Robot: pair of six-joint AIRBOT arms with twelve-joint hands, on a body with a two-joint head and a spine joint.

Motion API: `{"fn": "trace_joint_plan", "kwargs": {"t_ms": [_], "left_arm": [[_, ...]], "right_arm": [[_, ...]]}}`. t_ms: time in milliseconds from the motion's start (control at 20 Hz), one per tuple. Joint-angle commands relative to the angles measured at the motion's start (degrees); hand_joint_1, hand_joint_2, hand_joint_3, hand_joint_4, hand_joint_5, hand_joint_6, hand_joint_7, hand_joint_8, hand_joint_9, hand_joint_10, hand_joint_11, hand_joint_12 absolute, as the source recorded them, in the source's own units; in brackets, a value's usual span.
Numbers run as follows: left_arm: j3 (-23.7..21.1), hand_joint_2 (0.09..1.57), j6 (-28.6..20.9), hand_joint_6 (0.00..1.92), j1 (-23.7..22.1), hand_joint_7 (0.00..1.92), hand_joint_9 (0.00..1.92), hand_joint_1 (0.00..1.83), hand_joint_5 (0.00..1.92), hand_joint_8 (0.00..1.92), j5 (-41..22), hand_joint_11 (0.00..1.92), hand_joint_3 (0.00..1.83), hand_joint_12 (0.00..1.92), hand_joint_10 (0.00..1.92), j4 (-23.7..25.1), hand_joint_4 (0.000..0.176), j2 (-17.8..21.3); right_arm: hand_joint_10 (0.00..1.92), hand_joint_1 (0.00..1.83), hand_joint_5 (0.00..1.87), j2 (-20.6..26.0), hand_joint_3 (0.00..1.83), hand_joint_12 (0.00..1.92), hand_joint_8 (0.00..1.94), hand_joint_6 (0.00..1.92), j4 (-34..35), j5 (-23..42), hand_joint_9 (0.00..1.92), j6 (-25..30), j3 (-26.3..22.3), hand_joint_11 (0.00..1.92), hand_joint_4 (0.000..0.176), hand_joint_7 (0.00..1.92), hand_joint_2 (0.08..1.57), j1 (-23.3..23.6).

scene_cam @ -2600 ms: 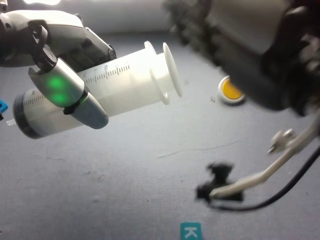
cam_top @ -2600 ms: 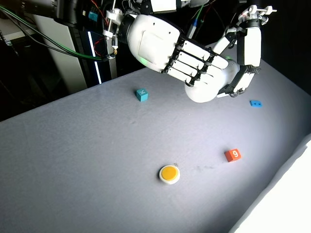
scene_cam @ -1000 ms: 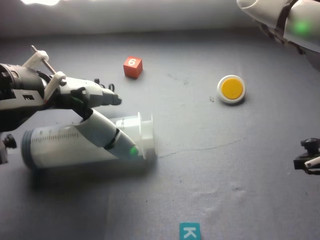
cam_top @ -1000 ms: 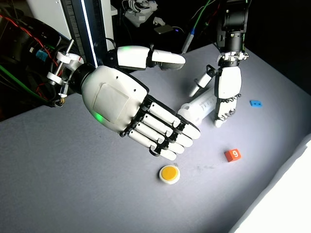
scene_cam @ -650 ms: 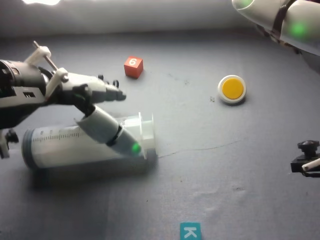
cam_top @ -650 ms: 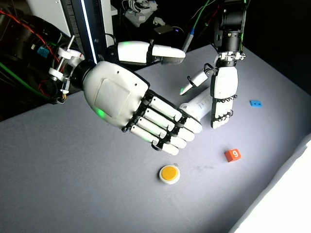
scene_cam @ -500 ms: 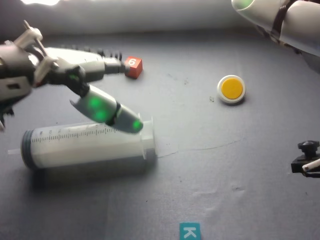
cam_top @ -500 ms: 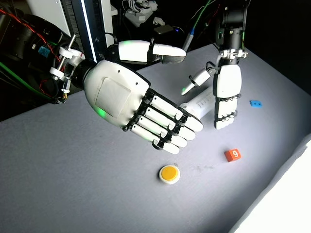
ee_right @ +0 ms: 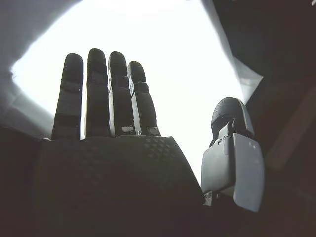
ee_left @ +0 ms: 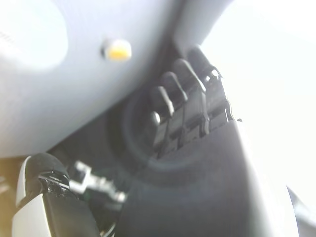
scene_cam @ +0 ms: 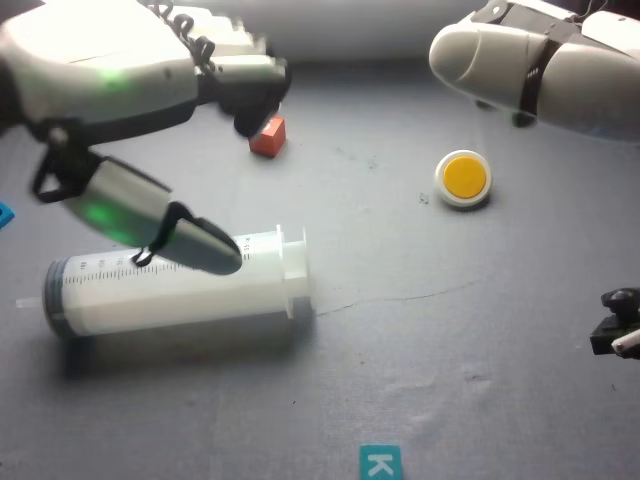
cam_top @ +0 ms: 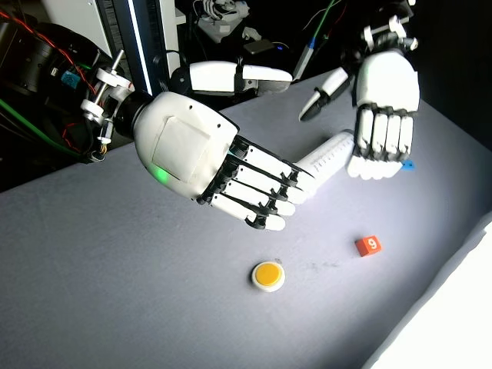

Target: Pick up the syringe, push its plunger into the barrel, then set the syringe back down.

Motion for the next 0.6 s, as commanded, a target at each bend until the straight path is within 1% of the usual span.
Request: {"fn": "trace_joint_plan", "kwargs": {"t_ms": [0, 50, 100, 150, 200, 250, 300, 350, 400, 450, 500, 550], "left_arm": [[0.2, 1.01, 0.3, 1.92, -0.2, 1.45, 1.47, 0.16, 1.36, 1.92, -9.7, 1.44, 0.02, 1.92, 1.92, -1.7, 0.000, 0.8], [-0.1, 1.04, 0.3, 1.92, -0.1, 1.54, 1.56, 0.14, 1.45, 1.92, -14.0, 1.54, 0.01, 1.92, 1.92, -0.6, 0.000, 2.1], [-0.3, 1.06, 0.3, 1.92, 0.1, 1.54, 1.60, 0.09, 1.42, 1.92, -17.4, 1.60, 0.00, 1.92, 1.92, 0.0, 0.126, 3.2], [-0.7, 1.05, 0.3, 1.92, 0.4, 1.59, 1.64, 0.08, 1.46, 1.92, -20.9, 1.65, 0.00, 1.92, 1.92, 1.1, 0.174, 4.7], [-0.9, 1.05, 0.3, 1.92, 0.5, 1.59, 1.64, 0.08, 1.46, 1.92, -24.1, 1.65, 0.00, 1.92, 1.92, 2.2, 0.174, 5.7], [-0.9, 1.06, 0.4, 1.92, 0.3, 1.61, 1.67, 0.07, 1.48, 1.92, -26.0, 1.68, 0.00, 1.92, 1.92, 3.2, 0.176, 6.5], [-1.0, 1.09, 0.5, 1.92, 0.1, 1.62, 1.69, 0.02, 1.48, 1.92, -27.3, 1.70, 0.01, 1.92, 1.92, 4.4, 0.176, 7.4], [-0.8, 1.23, 0.6, 1.92, 0.1, 1.69, 1.75, 0.23, 1.53, 1.92, -28.9, 1.77, 0.05, 1.92, 1.92, 4.9, 0.176, 7.8], [-0.5, 1.23, 0.9, 1.92, 0.1, 1.69, 1.75, 0.23, 1.53, 1.92, -29.6, 1.77, 0.05, 1.92, 1.92, 5.4, 0.176, 8.1], [-0.3, 1.32, 0.9, 1.92, 0.0, 1.70, 1.78, 0.98, 1.49, 1.92, -29.6, 1.86, 0.06, 1.92, 1.92, 5.4, 0.176, 8.3], [-0.1, 1.33, 0.9, 1.92, -0.1, 1.68, 1.75, 1.37, 1.54, 1.92, -29.6, 1.84, 0.05, 1.92, 1.92, 5.4, 0.176, 8.3], [-0.1, 1.37, 0.9, 1.92, -0.2, 1.68, 1.74, 1.33, 1.57, 1.92, -29.5, 1.80, 0.07, 1.92, 1.92, 5.4, 0.176, 8.3]], "right_arm": [[1.92, 0.20, 0.41, 0.3, 0.00, 1.92, 1.94, 1.91, -2.3, 5.6, 0.56, 0.3, -0.3, 0.60, 0.000, 0.54, 0.91, 0.3], [1.92, 0.19, 0.65, 0.3, 0.00, 1.92, 1.94, 1.92, -2.4, 5.6, 0.85, 0.3, -0.4, 0.92, 0.000, 0.81, 0.92, 0.3], [1.92, 0.11, 1.02, 0.3, 0.01, 1.92, 1.94, 1.92, -2.4, 5.6, 1.19, 0.3, -0.4, 1.17, 0.000, 1.18, 0.97, 0.3], [1.92, 0.07, 1.43, 0.3, 0.00, 1.92, 1.94, 1.92, -2.4, 5.6, 1.54, 0.3, -0.4, 1.47, 0.003, 1.55, 0.97, 0.3], [1.92, 0.07, 1.43, 0.3, 0.00, 1.92, 1.94, 1.92, -2.4, 5.6, 1.54, 0.3, -0.4, 1.47, 0.003, 1.55, 0.97, 0.3], [1.92, 0.07, 1.48, 0.3, 0.00, 1.92, 1.94, 1.92, -2.4, 5.6, 1.58, 0.3, -0.4, 1.54, 0.016, 1.58, 0.97, 0.3], [1.92, 0.11, 1.49, 0.3, 0.00, 1.92, 1.94, 1.92, -2.4, 5.6, 1.62, 0.3, -0.4, 1.61, 0.089, 1.61, 0.96, 0.3], [1.92, 0.24, 1.52, 0.3, 0.03, 1.92, 1.94, 1.92, -2.4, 5.5, 1.66, 0.3, -0.4, 1.76, 0.172, 1.61, 1.05, 0.3], [1.92, 0.24, 1.52, 0.3, 0.03, 1.92, 1.94, 1.92, -2.5, 5.3, 1.66, 0.3, -0.4, 1.76, 0.172, 1.61, 1.05, 0.3], [1.92, 0.59, 1.53, 0.2, 0.06, 1.92, 1.94, 1.92, -2.5, 5.2, 1.72, 0.3, -0.4, 1.86, 0.171, 1.65, 1.21, 0.3], [1.92, 1.17, 1.46, 0.2, 0.03, 1.92, 1.94, 1.92, -2.8, 5.2, 1.76, 0.3, -0.5, 1.92, 0.176, 1.65, 1.36, 0.3], [1.92, 1.20, 1.46, 0.2, 0.03, 1.92, 1.94, 1.92, -2.9, 5.2, 1.74, 0.3, -0.5, 1.92, 0.176, 1.63, 1.38, 0.2]]}}
